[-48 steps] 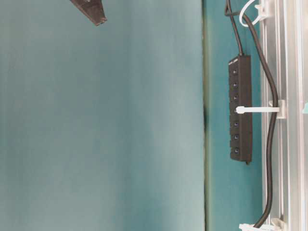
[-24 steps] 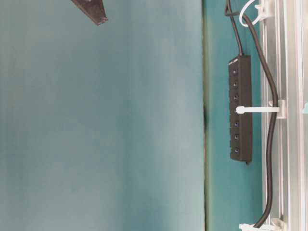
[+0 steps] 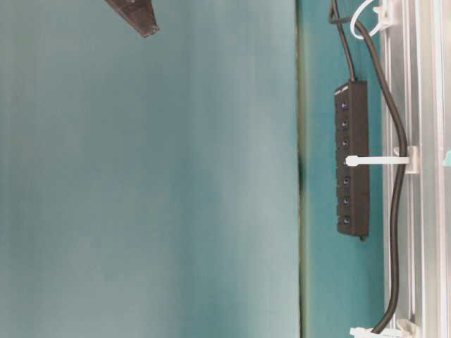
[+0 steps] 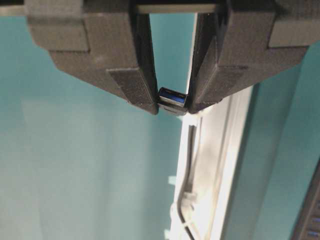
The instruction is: Pass the USB cable through three rings with both arms.
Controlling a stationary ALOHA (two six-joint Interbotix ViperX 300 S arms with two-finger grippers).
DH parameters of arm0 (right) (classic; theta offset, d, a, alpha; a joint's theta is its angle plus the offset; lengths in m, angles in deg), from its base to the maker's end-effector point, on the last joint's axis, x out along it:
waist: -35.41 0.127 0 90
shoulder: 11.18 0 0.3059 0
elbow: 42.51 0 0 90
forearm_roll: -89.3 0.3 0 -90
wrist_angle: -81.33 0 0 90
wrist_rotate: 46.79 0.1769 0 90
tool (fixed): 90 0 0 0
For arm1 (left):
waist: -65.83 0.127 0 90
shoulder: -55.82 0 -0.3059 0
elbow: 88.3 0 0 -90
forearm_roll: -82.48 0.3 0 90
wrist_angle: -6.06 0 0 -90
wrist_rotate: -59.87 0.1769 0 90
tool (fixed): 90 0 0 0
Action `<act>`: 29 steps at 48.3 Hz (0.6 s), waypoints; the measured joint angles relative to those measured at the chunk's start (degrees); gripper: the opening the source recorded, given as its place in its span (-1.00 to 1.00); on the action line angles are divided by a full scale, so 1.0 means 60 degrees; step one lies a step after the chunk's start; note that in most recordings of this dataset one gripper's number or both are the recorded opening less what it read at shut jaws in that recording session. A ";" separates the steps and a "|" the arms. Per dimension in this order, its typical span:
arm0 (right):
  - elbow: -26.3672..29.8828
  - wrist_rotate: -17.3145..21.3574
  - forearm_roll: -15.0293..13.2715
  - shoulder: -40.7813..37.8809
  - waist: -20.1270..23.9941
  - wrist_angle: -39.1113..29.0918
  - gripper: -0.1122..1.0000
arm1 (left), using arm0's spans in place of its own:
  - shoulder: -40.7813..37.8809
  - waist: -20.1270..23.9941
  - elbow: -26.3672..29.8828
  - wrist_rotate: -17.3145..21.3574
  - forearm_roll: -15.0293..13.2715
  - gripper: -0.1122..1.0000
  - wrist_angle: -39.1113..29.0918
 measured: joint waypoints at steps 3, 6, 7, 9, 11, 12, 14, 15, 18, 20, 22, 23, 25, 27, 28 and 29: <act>0.0000 0.0000 0.0000 -0.0015 0.0015 0.0000 0.38 | 0.0000 0.0000 0.0000 0.0000 0.0000 -0.34 0.0000; 0.0000 0.0000 0.0000 -0.0015 0.0015 -0.0015 0.39 | 0.0000 0.0000 0.0015 0.0000 0.0000 -0.34 0.0000; 0.0015 0.0000 0.0000 -0.0015 0.0000 0.0000 0.38 | 0.0000 0.0000 0.0000 0.0000 0.0000 -0.34 0.0000; 0.0015 0.0000 0.0000 -0.0015 0.0000 -0.0015 0.39 | 0.0000 0.0000 0.0000 0.0000 0.0000 -0.34 0.0000; 0.0000 0.0000 0.0000 -0.0015 0.0000 0.0000 0.38 | 0.0000 0.0000 0.0000 0.0000 0.0000 -0.34 0.0000; 0.0000 0.0000 0.0000 -0.0015 0.0015 0.0000 0.38 | 0.0000 0.0000 0.0000 0.0000 0.0000 -0.34 0.0000; -0.0015 0.0000 0.0000 -0.0015 0.0015 0.0000 0.39 | 0.0000 0.0000 0.0000 0.0000 0.0000 -0.34 0.0000; -0.0029 0.0000 0.0000 -0.0015 0.0015 0.0000 0.39 | 0.0000 0.0000 0.0000 0.0000 0.0015 -0.34 0.0000; -0.0044 0.0000 0.0000 -0.0015 0.0015 0.0000 0.38 | 0.0000 0.0000 0.0000 0.0000 0.0015 -0.34 0.0000; -0.0029 0.0000 0.0000 -0.0015 0.0015 0.0000 0.38 | 0.0000 0.0015 0.0015 0.0000 0.0015 -0.34 0.0000; -0.0044 0.0000 0.0000 -0.0015 0.0015 0.0000 0.38 | -0.0015 0.0000 0.0015 0.0000 0.0015 -0.34 0.0000; -0.0044 0.0000 0.0000 -0.0015 0.0015 0.0000 0.38 | 0.0000 0.0000 0.0015 0.0000 0.0015 -0.34 0.0000; -0.0044 0.0000 0.0000 -0.0015 0.0000 0.0000 0.38 | -0.0015 0.0000 0.0000 0.0000 0.0000 -0.34 0.0000; -0.0044 0.0000 0.0000 -0.0015 0.0000 -0.0015 0.38 | 0.0000 0.0000 0.0000 0.0000 0.0000 -0.34 0.0000; -0.0044 0.0000 0.0000 -0.0015 0.0015 0.0000 0.38 | 0.0000 0.0000 0.0015 0.0000 0.0015 -0.34 0.0000; -0.0044 0.0000 0.0000 -0.0015 0.0015 0.0000 0.38 | 0.0000 0.0000 0.0000 0.0000 0.0000 -0.34 0.0000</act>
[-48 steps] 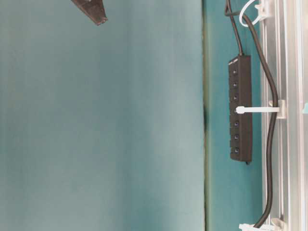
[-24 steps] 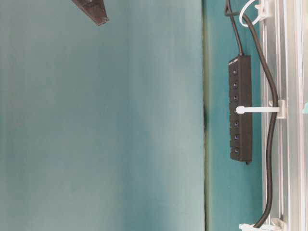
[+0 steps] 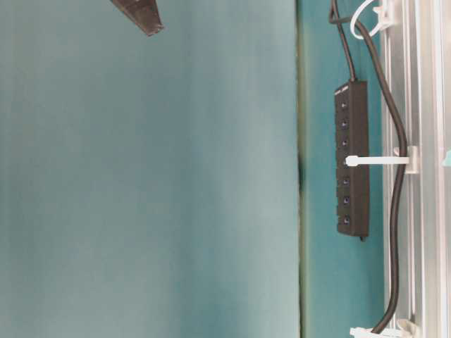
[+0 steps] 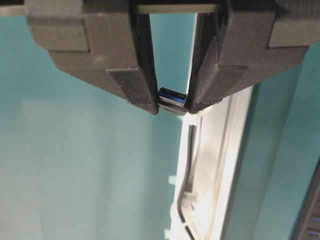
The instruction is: Pass the USB cable through three rings with both arms.
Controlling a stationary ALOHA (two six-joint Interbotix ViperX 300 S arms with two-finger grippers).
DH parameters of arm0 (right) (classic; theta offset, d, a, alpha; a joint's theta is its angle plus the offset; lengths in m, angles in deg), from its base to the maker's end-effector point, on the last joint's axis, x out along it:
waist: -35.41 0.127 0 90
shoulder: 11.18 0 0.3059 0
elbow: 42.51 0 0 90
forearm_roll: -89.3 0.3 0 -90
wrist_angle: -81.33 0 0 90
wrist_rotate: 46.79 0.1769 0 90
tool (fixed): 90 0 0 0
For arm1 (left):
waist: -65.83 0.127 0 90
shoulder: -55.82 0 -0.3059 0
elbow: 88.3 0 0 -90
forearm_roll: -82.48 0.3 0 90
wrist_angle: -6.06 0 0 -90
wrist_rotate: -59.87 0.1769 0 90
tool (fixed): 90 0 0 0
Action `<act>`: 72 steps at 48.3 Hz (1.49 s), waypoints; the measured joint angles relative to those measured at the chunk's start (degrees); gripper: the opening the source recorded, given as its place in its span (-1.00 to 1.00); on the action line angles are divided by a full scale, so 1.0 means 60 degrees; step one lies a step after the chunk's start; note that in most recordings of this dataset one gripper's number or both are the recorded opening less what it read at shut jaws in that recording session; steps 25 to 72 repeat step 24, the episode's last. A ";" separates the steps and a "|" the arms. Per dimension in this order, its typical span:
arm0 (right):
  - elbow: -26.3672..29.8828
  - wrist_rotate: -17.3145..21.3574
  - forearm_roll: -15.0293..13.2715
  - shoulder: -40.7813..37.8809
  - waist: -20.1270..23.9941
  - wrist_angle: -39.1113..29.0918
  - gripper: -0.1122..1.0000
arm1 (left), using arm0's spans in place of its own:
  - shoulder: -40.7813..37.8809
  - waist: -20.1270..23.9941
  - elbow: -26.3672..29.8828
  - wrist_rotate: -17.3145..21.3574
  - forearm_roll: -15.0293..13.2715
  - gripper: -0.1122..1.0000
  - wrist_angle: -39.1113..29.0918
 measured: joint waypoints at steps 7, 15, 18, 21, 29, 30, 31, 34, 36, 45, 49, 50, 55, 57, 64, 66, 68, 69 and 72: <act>0.0000 0.0000 0.0000 0.0000 0.0000 0.0000 0.38 | -0.0015 0.0000 0.0015 0.0000 0.0000 -0.34 0.0000; 0.0000 0.0000 0.0000 0.0000 0.0000 0.0015 0.38 | -0.0015 0.0000 0.0015 0.0000 0.0015 -0.34 0.0000; -0.0015 0.0000 0.0000 0.0000 0.0015 0.0044 0.38 | 0.0000 0.0000 0.0015 0.0000 0.0015 -0.34 0.0000; 0.0000 0.0000 0.0000 0.0000 0.0029 0.0059 0.38 | 0.0000 0.0000 0.0015 0.0000 0.0000 -0.34 0.0000; -0.0015 0.0000 0.0000 0.0000 0.0044 0.0059 0.38 | 0.0000 0.0000 0.0015 0.0000 0.0015 -0.34 0.0000; -0.0015 0.0000 0.0000 0.0000 0.0044 0.0059 0.38 | 0.0000 0.0000 0.0015 0.0000 0.0015 -0.34 0.0000; -0.0015 0.0000 0.0000 0.0000 0.0044 0.0059 0.38 | 0.0000 0.0000 0.0015 0.0000 0.0015 -0.34 0.0000; -0.0015 0.0000 0.0000 0.0000 0.0044 0.0059 0.38 | 0.0000 0.0000 0.0015 0.0000 0.0015 -0.34 0.0000; -0.0015 0.0000 0.0000 0.0000 0.0044 0.0059 0.38 | 0.0000 0.0000 0.0015 0.0000 0.0015 -0.34 0.0000; -0.0015 0.0000 0.0000 0.0000 0.0044 0.0059 0.38 | 0.0000 0.0000 0.0015 0.0000 0.0015 -0.34 0.0000; -0.0015 0.0000 0.0000 0.0000 0.0044 0.0059 0.38 | 0.0000 0.0000 0.0015 0.0000 0.0015 -0.34 0.0000; -0.0015 0.0000 0.0000 0.0000 0.0044 0.0059 0.38 | 0.0000 0.0000 0.0015 0.0000 0.0015 -0.34 0.0000; -0.0015 0.0000 0.0000 0.0000 0.0044 0.0059 0.38 | 0.0000 0.0000 0.0015 0.0000 0.0015 -0.34 0.0000; -0.0015 0.0000 0.0000 0.0000 0.0044 0.0059 0.38 | 0.0000 0.0000 0.0015 0.0000 0.0015 -0.34 0.0000; -0.0015 0.0000 0.0000 0.0000 0.0044 0.0059 0.38 | 0.0000 0.0000 0.0015 0.0000 0.0015 -0.34 0.0000; -0.0015 0.0000 0.0000 0.0000 0.0044 0.0059 0.38 | 0.0000 0.0000 0.0015 0.0000 0.0015 -0.34 0.0000; -0.0015 0.0000 0.0000 0.0000 0.0044 0.0059 0.38 | 0.0000 0.0000 0.0015 0.0000 0.0015 -0.34 0.0000; -0.0015 0.0000 0.0000 0.0000 0.0044 0.0059 0.38 | 0.0000 0.0000 0.0015 0.0000 0.0015 -0.34 0.0000; -0.0015 0.0000 0.0000 0.0000 0.0044 0.0059 0.38 | 0.0000 0.0000 0.0015 0.0000 0.0015 -0.34 0.0000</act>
